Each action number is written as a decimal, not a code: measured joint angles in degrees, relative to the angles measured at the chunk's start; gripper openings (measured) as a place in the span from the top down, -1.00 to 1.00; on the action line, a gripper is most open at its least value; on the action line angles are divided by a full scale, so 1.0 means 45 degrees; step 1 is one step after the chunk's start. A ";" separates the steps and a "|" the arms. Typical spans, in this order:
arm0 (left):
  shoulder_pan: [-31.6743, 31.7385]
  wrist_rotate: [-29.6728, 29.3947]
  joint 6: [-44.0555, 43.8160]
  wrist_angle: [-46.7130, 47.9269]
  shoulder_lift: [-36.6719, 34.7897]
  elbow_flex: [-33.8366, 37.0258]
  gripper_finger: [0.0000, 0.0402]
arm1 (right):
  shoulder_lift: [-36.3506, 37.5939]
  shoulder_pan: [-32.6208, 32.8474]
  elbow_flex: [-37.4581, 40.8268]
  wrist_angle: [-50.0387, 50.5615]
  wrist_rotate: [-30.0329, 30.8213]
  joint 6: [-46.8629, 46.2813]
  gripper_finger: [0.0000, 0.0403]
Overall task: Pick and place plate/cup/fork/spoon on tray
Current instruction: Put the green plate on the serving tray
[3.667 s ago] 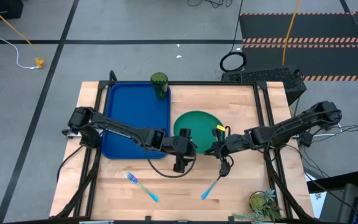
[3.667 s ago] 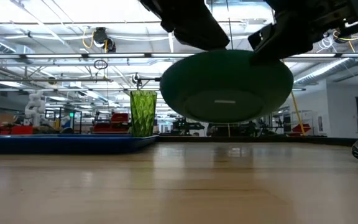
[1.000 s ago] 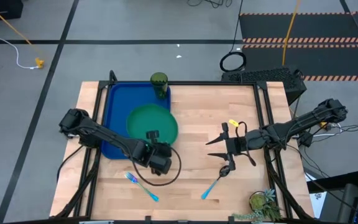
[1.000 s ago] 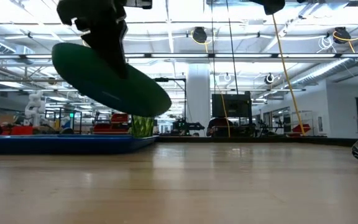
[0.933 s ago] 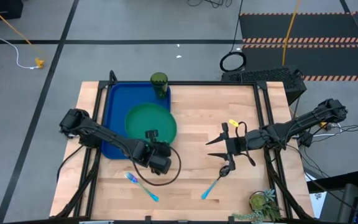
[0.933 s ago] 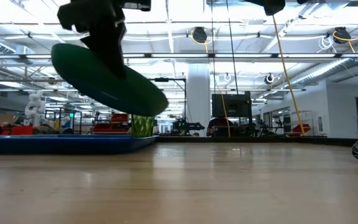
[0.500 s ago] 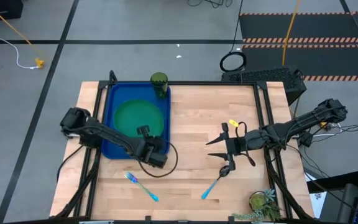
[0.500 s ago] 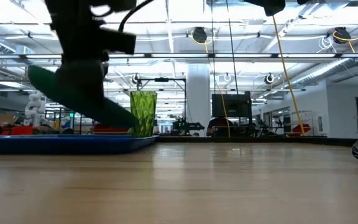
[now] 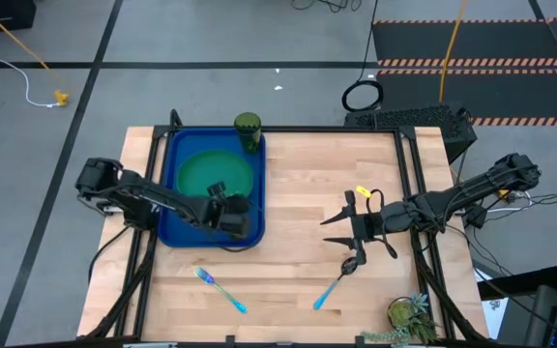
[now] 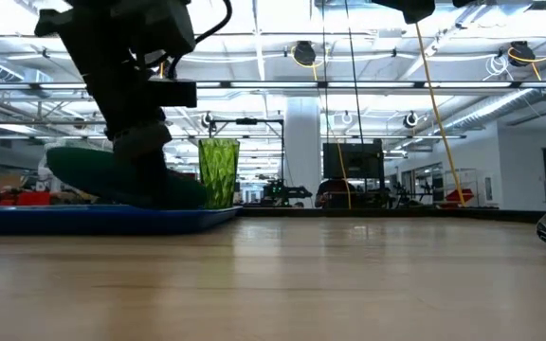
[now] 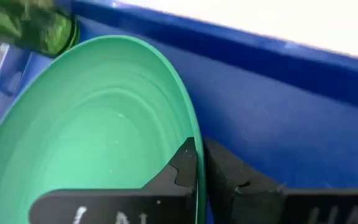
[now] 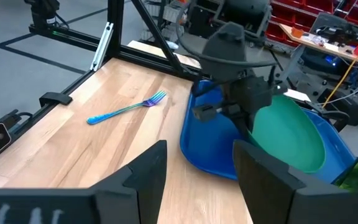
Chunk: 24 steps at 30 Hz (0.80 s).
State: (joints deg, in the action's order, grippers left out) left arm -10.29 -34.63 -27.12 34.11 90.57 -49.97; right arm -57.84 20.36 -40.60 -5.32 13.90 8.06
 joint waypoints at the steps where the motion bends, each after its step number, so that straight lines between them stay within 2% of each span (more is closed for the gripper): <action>1: 0.0110 0.0005 0.0344 -0.0441 -0.0020 0.0156 0.90 | 0.0000 0.0000 0.0000 0.0000 0.0000 0.0007 0.13; 8: 0.0804 0.0576 0.1787 -0.2915 -0.0006 0.1338 0.96 | 0.0000 -0.0002 0.0000 0.0000 0.0002 0.0028 0.13; 15: 0.0988 0.0740 0.1726 -0.3193 0.0004 0.1703 0.86 | 0.0000 -0.0002 0.0000 0.0000 -0.0001 0.0028 0.13; 24: 0.0988 0.0782 0.2308 -0.3536 0.0004 0.1704 0.83 | 0.0000 -0.0003 0.0000 0.0000 -0.0003 0.0028 0.13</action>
State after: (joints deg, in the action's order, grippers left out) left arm -5.85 -31.11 -16.74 18.20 90.59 -42.30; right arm -57.84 20.35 -40.60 -5.32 13.89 8.19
